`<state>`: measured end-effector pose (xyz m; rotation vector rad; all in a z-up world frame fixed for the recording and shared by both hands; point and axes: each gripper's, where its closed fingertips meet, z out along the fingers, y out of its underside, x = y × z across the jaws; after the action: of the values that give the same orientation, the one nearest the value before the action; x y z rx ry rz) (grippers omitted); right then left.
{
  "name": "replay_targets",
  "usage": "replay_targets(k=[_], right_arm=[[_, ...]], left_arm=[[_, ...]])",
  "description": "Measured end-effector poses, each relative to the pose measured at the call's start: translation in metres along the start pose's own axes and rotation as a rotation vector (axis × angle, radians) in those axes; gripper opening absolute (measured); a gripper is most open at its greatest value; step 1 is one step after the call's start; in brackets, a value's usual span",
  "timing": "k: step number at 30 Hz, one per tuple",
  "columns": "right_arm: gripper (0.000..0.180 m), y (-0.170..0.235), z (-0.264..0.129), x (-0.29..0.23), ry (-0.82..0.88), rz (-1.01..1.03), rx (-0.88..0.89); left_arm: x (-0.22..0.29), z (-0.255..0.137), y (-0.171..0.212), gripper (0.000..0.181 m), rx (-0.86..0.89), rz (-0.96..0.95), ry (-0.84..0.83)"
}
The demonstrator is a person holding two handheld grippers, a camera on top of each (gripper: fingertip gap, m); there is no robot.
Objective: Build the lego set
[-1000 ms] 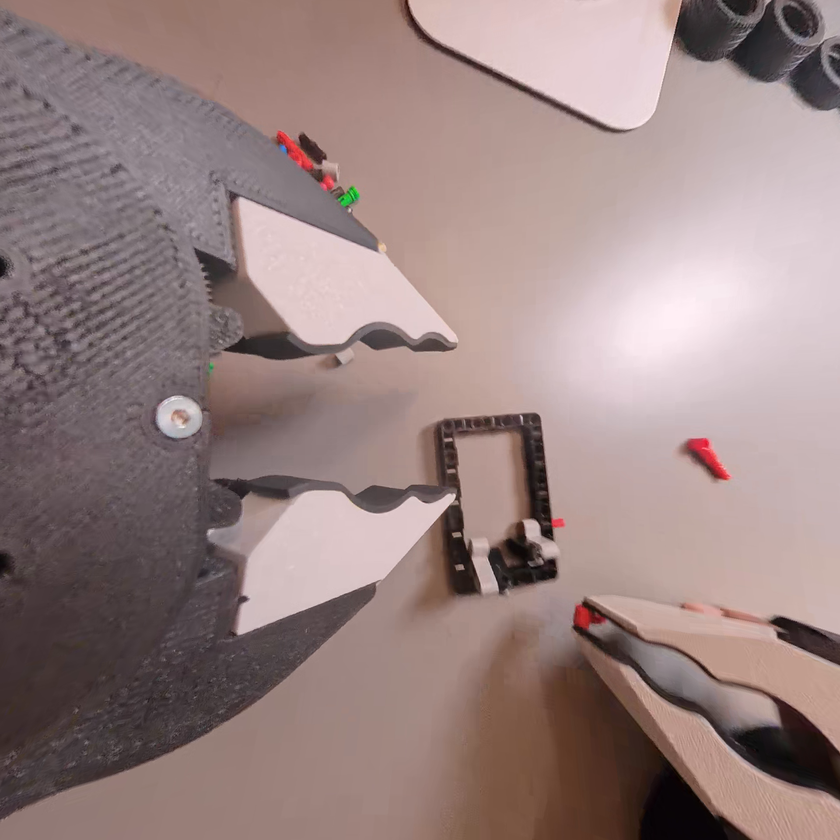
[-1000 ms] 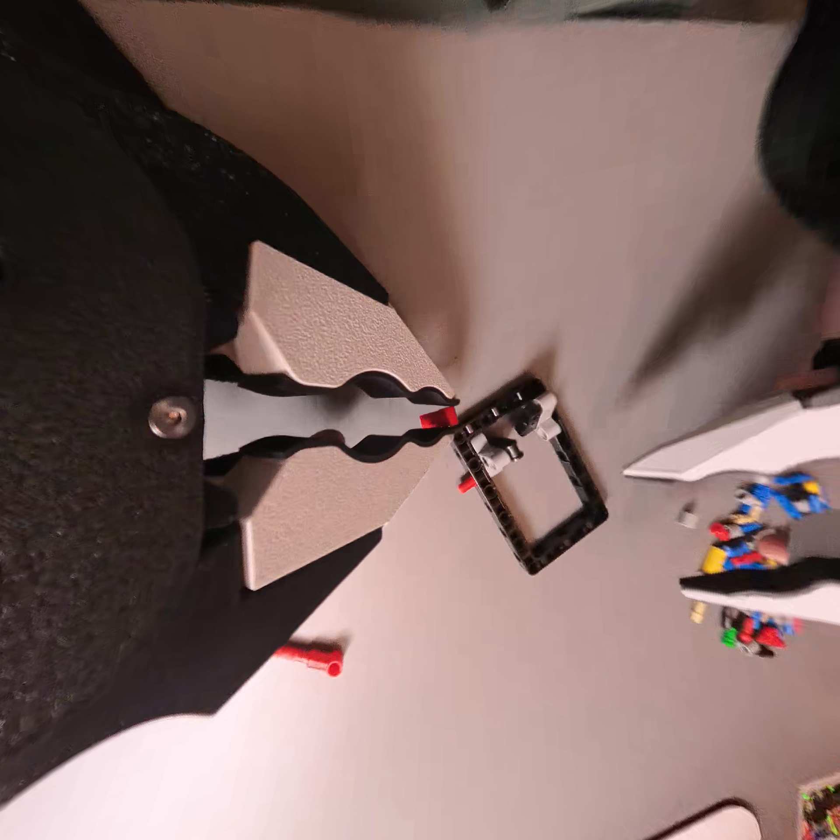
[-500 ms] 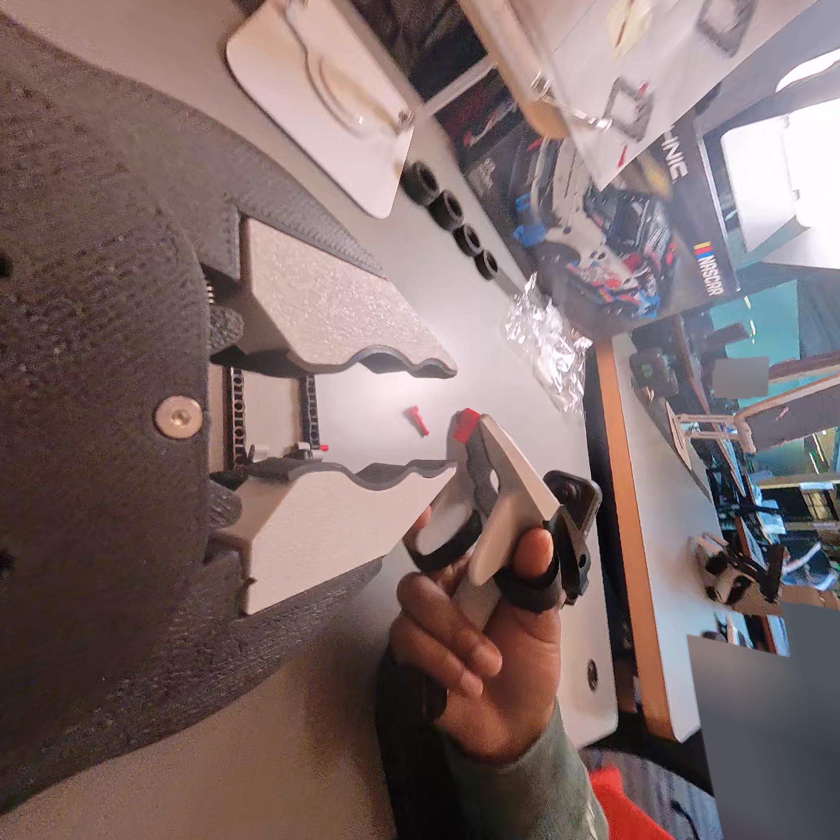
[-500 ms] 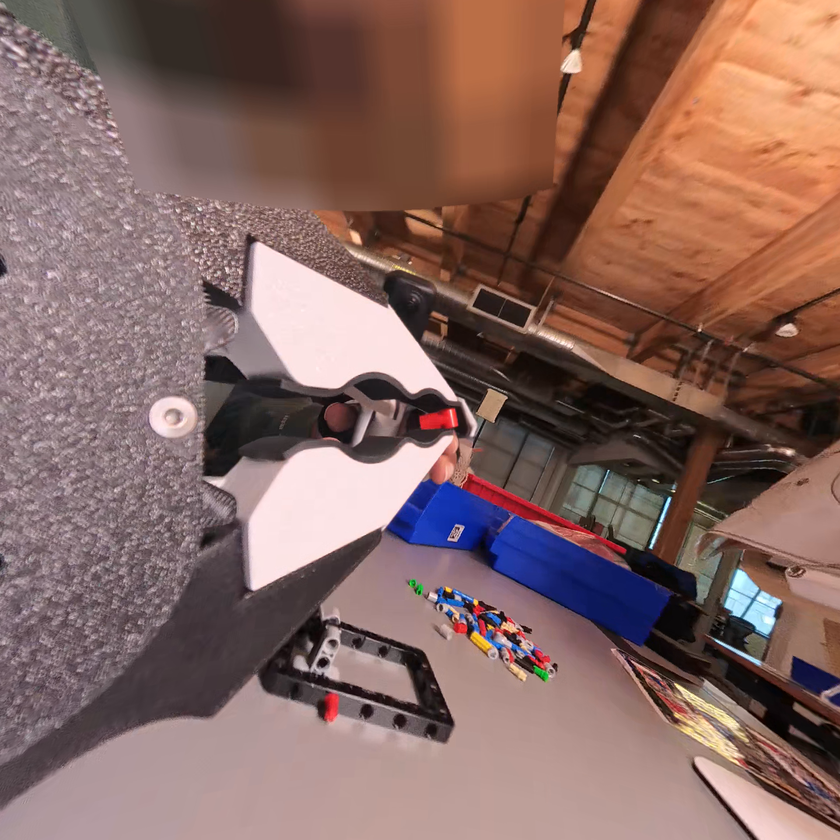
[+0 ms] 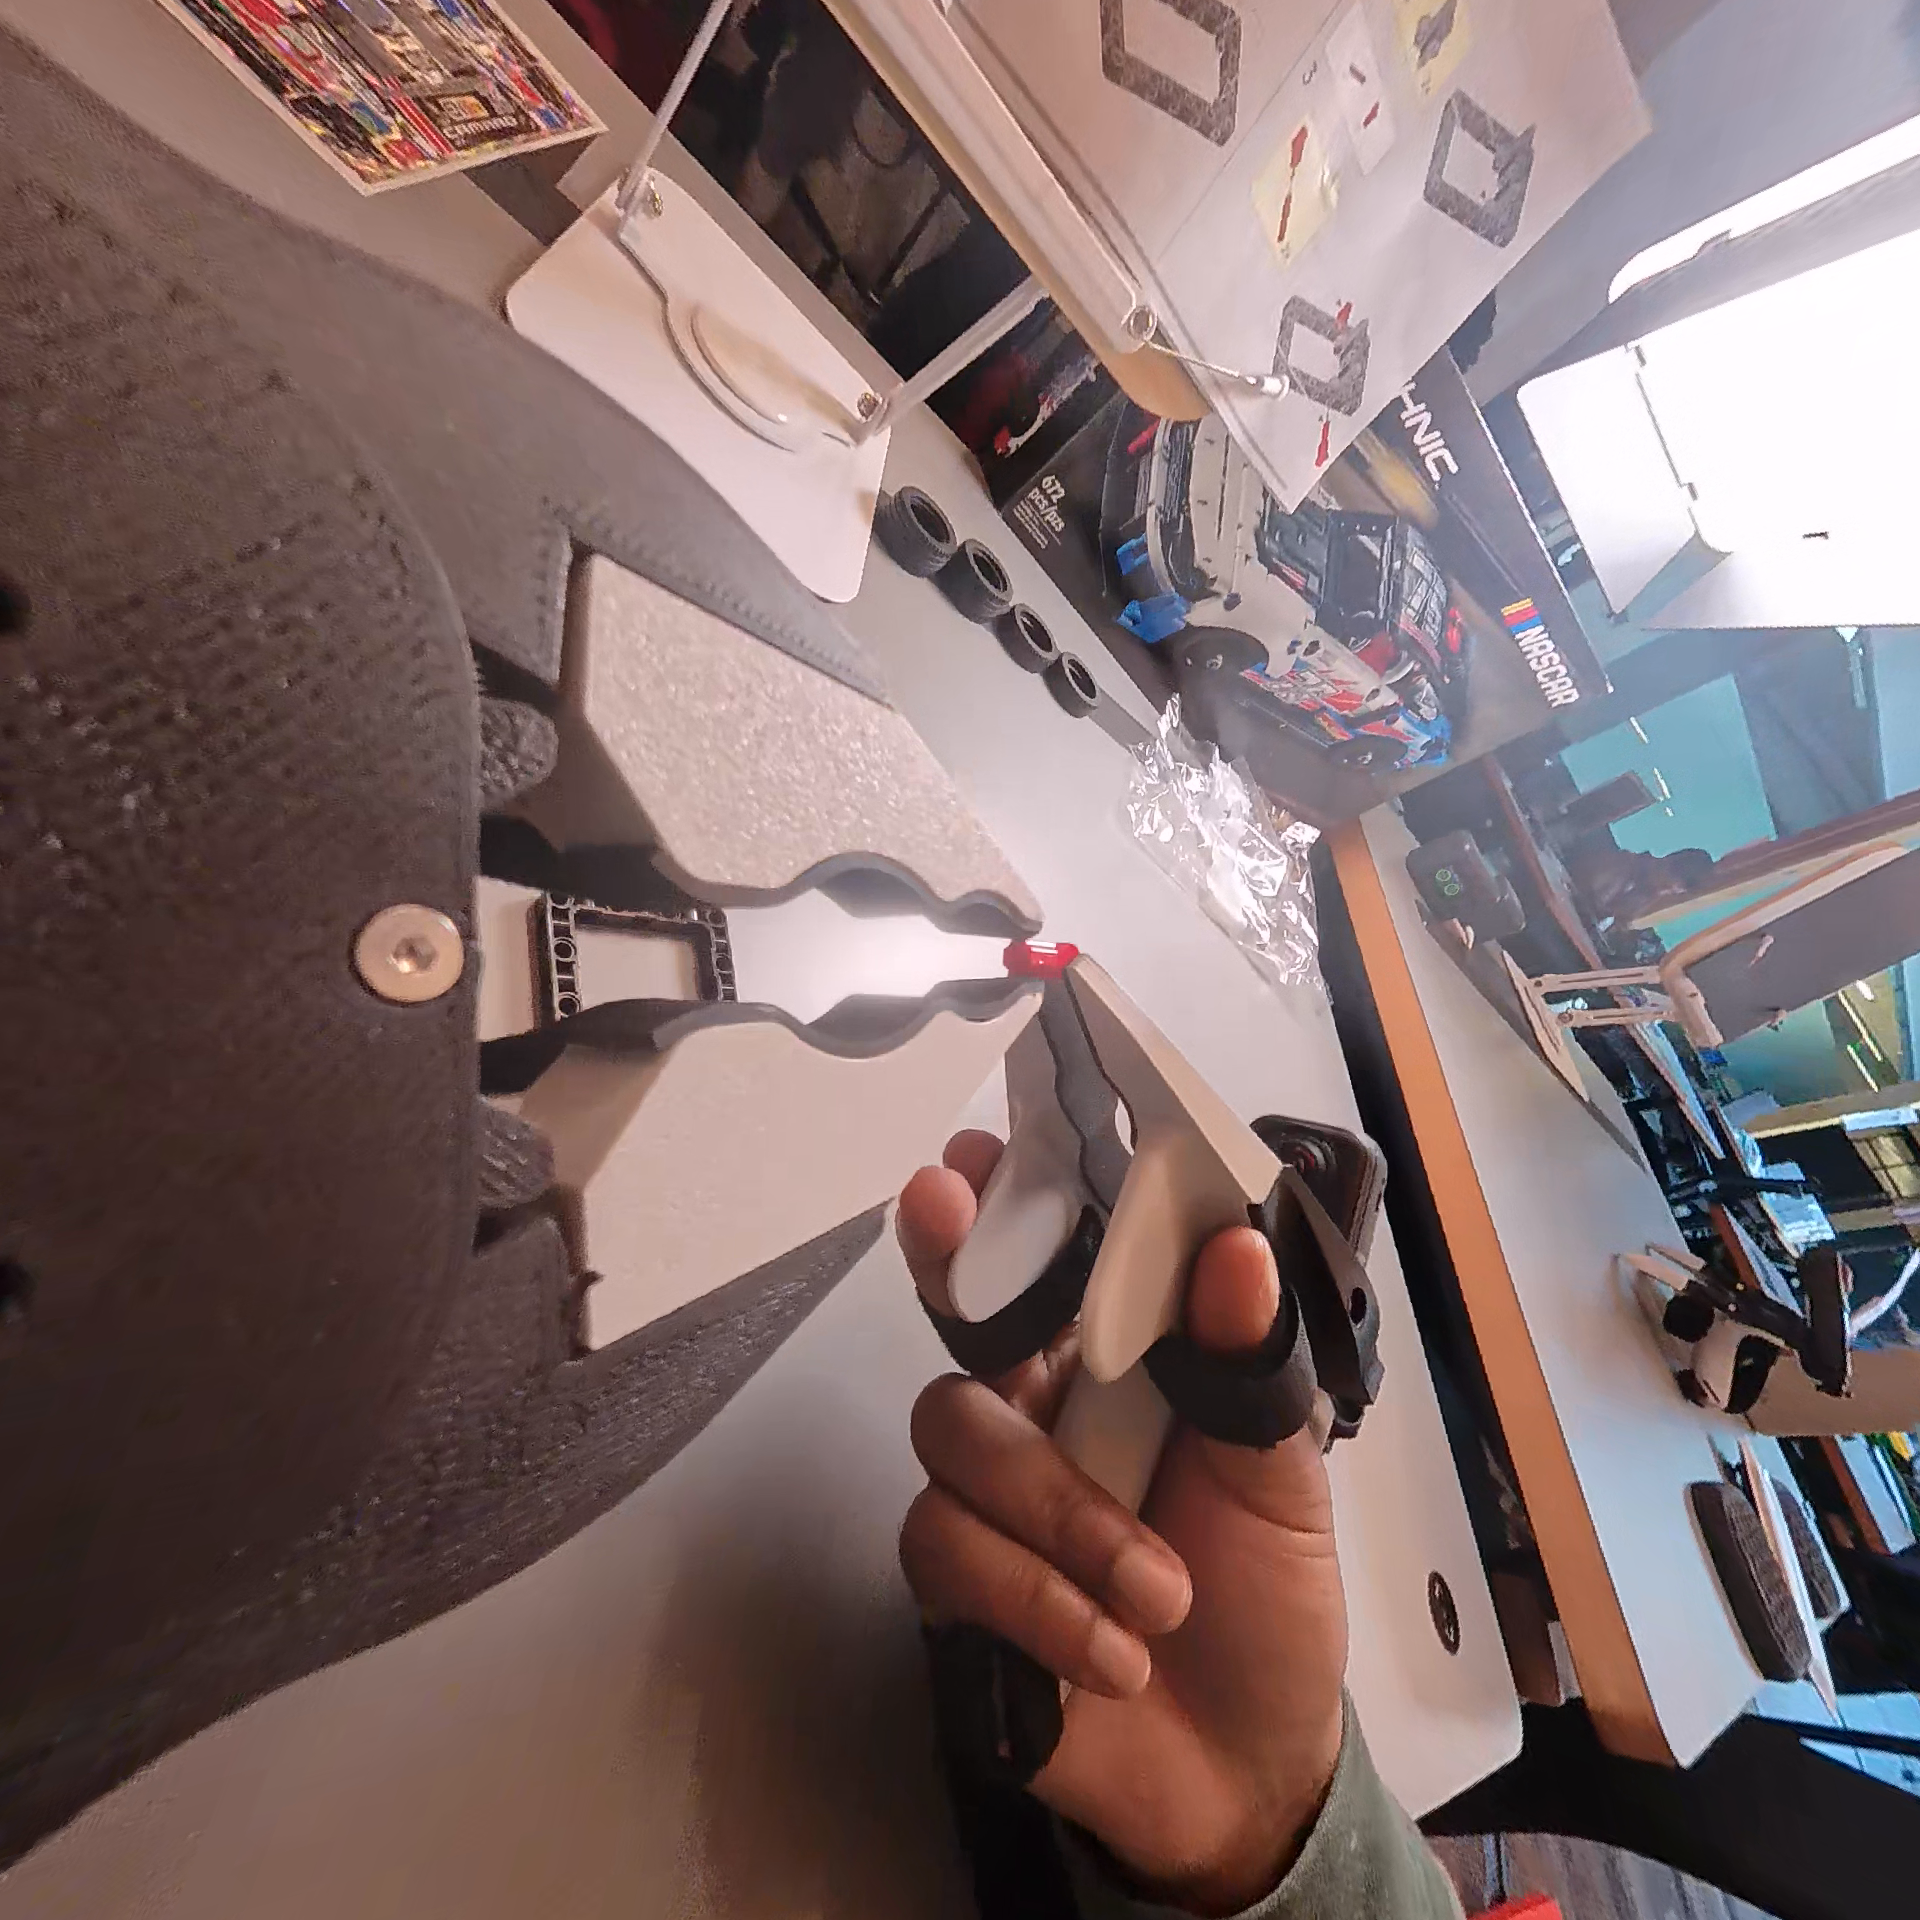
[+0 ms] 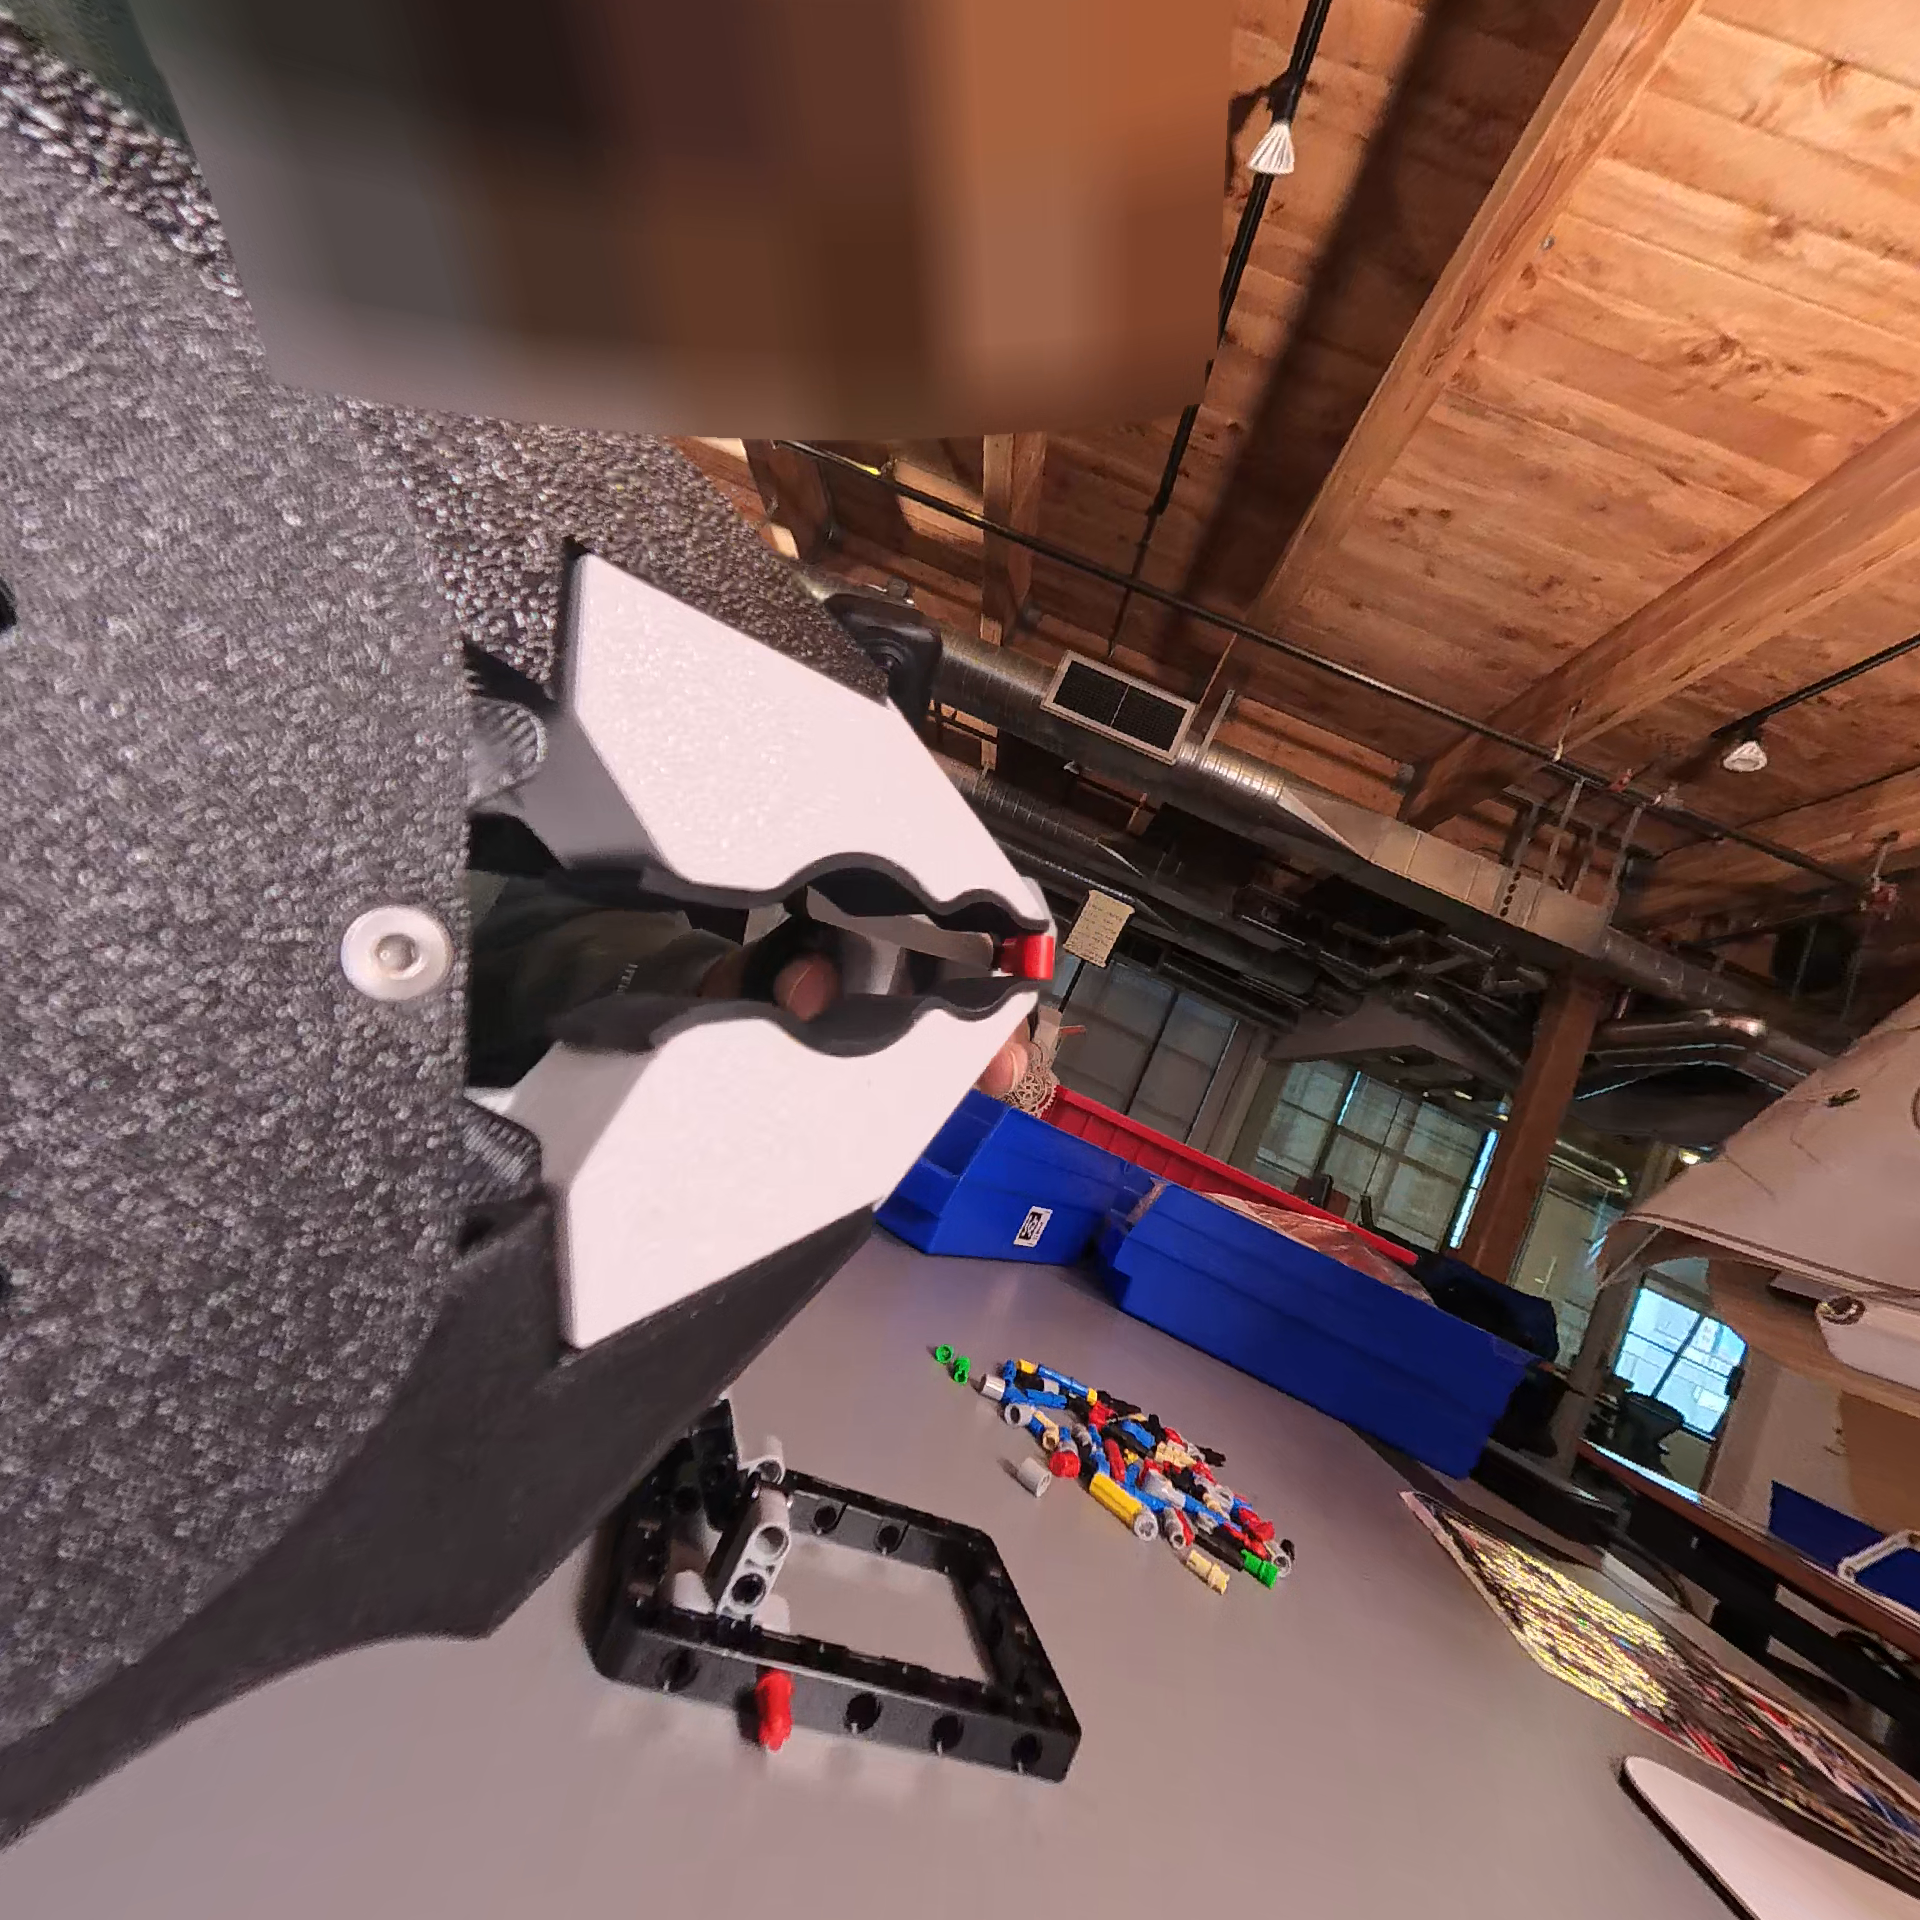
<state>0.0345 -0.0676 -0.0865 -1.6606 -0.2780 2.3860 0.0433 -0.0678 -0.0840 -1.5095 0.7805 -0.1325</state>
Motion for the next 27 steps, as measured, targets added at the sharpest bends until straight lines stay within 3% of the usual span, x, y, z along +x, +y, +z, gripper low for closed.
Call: replay_targets(k=[12, 13, 15, 17, 18, 22, 27], right_arm=[[0.005, 0.016, -0.01, -0.004, 0.086, -0.411, -0.418], [0.005, 0.01, -0.011, -0.002, 0.108, -0.469, -0.444], [0.006, -0.029, -0.02, 0.024, 0.287, -0.7, -0.499], [0.006, -0.089, -0.043, 0.071, 0.583, -0.997, -0.586], [0.006, -0.107, -0.055, 0.093, 0.677, -1.039, -0.67], [0.006, -0.117, -0.07, 0.136, 0.764, -1.019, -0.883], [0.007, -0.113, -0.081, 0.147, 0.836, -1.117, -1.039]], left_arm=[[0.015, -0.007, 0.004, 0.006, 0.032, -0.005, 0.194], [0.012, -0.005, 0.007, 0.013, 0.022, -0.029, 0.181], [0.0, -0.003, 0.02, 0.036, -0.045, -0.108, 0.181], [-0.01, -0.003, 0.043, 0.048, -0.149, -0.203, 0.223], [-0.013, -0.005, 0.059, 0.052, -0.215, -0.239, 0.252], [-0.014, -0.017, 0.111, 0.062, -0.397, -0.371, 0.356], [-0.005, -0.021, 0.13, 0.064, -0.479, -0.359, 0.411]])
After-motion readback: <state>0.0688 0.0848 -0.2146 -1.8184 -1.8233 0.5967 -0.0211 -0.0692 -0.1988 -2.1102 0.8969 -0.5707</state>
